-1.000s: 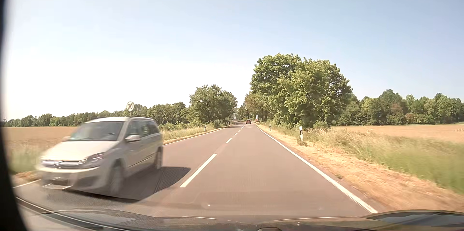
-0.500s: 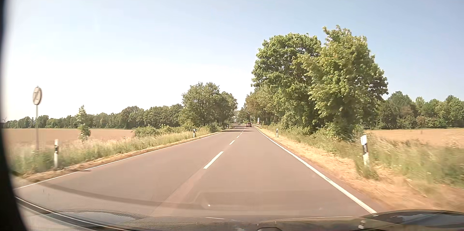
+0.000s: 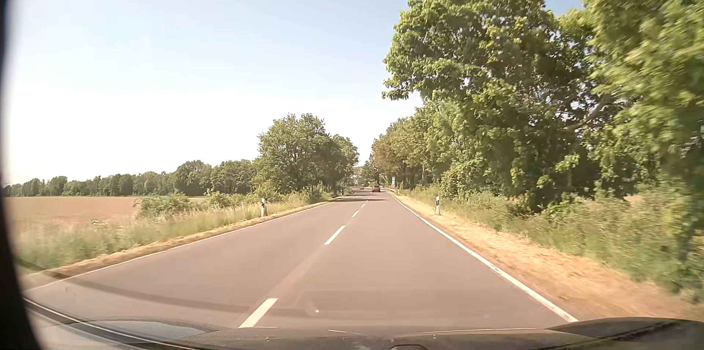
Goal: Follow the waypoints while adhering to traffic rules and regulations
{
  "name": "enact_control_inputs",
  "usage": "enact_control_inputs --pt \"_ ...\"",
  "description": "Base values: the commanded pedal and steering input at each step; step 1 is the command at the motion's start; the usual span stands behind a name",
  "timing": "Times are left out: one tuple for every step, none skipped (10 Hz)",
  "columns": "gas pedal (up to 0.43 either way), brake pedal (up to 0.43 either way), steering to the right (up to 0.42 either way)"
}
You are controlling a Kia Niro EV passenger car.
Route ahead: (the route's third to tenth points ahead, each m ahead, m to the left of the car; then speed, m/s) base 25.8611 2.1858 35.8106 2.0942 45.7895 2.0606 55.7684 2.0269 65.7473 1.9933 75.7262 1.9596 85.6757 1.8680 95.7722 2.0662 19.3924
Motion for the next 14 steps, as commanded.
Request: enact_control_inputs --pt "0.350 0.000 0.000" --pt "0.350 0.000 0.000" --pt "0.350 0.000 0.001" --pt "0.350 0.000 0.003" --pt "0.350 0.000 0.002" --pt "0.350 0.000 0.003" --pt "0.350 0.000 0.003" --pt "0.350 0.000 0.002" --pt "0.350 0.000 0.001" --pt "0.350 0.000 0.001" --pt "0.350 0.000 0.001" --pt "0.350 0.000 0.000" --pt "0.350 0.000 0.000" --pt "0.350 0.000 0.000"
